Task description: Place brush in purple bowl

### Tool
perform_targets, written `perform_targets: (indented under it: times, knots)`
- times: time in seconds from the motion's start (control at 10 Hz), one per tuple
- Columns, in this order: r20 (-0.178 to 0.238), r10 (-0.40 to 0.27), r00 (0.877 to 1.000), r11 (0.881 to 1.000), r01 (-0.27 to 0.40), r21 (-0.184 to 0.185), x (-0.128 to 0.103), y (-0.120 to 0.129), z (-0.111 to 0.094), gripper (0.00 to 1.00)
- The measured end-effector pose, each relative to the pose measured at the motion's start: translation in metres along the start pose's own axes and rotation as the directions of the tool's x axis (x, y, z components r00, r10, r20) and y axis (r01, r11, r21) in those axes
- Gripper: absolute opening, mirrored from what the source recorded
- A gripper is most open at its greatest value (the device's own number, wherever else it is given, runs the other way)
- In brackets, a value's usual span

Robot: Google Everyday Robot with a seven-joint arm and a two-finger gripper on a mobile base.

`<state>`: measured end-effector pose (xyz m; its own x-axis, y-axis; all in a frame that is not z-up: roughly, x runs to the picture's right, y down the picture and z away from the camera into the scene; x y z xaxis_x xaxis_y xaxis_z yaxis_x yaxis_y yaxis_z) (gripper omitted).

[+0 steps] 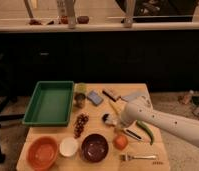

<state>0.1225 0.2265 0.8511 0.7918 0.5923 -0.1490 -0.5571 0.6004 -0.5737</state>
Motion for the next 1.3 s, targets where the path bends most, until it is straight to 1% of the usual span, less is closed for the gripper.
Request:
perform_targets:
  times: [0.4,0.7,0.8,1.3]
  knots:
    - [0.0,0.002,1.0,1.0,-0.002,-0.005,0.0,0.002,0.0,0.0]
    - [-0.002,-0.002,1.0,1.0,0.002,0.0,-0.001,0.0,-0.001,0.0]
    - [0.005,-0.007,1.0,1.0,0.007,0.016,-0.002,-0.003,-0.007,0.0]
    - [0.061,-0.045,0.997,0.997,0.041,0.07,-0.021,-0.007,-0.056,0.0]
